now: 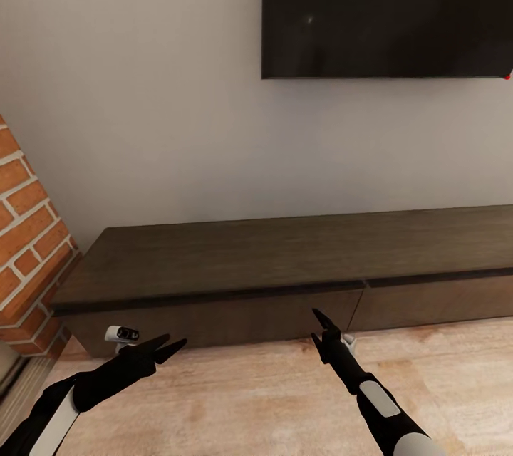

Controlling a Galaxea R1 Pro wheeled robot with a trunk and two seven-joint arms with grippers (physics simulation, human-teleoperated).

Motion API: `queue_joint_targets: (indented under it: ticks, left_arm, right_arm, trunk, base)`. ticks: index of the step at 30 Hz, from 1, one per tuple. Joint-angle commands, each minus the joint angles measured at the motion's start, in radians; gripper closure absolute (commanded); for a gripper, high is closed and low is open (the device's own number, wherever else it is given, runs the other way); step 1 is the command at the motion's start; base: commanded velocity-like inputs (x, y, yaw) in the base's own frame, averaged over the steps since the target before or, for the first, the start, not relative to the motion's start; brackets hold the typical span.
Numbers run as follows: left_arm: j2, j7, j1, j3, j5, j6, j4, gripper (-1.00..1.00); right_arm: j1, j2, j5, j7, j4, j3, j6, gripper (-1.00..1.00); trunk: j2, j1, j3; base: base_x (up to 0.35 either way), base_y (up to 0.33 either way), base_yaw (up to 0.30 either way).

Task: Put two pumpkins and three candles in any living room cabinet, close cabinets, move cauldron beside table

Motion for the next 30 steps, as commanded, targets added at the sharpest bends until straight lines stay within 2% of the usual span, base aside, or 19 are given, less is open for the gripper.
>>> queue_joint_targets:
  ticks: [1, 14, 30]
  left_arm:
    - [0.0, -0.004, 0.0, 0.0, 0.002, 0.011, 0.0, -1.0]
    - [0.0, -0.009, 0.0, 0.0, 0.003, 0.01, 0.0, -1.0]
    - [0.0, -0.009, 0.0, 0.0, 0.003, 0.011, 0.0, -1.0]
  right_arm:
    - [0.0, 0.001, -0.007, 0.001, 0.0, -0.003, 0.009, -1.0]
    - [0.0, 0.001, -0.001, -0.001, 0.0, -0.003, 0.009, -1.0]
    - [0.0, 0.001, 0.001, -0.002, 0.0, -0.003, 0.009, -1.0]
  trunk:
    - [0.0, 0.0, -0.001]
    - [0.0, 0.0, -0.001]
    - [0.0, 0.0, -0.001]
  base:
    - [0.0, 0.0, 0.0]
    - [0.017, 0.0, 0.0]
    - [0.15, 0.005, 0.0]
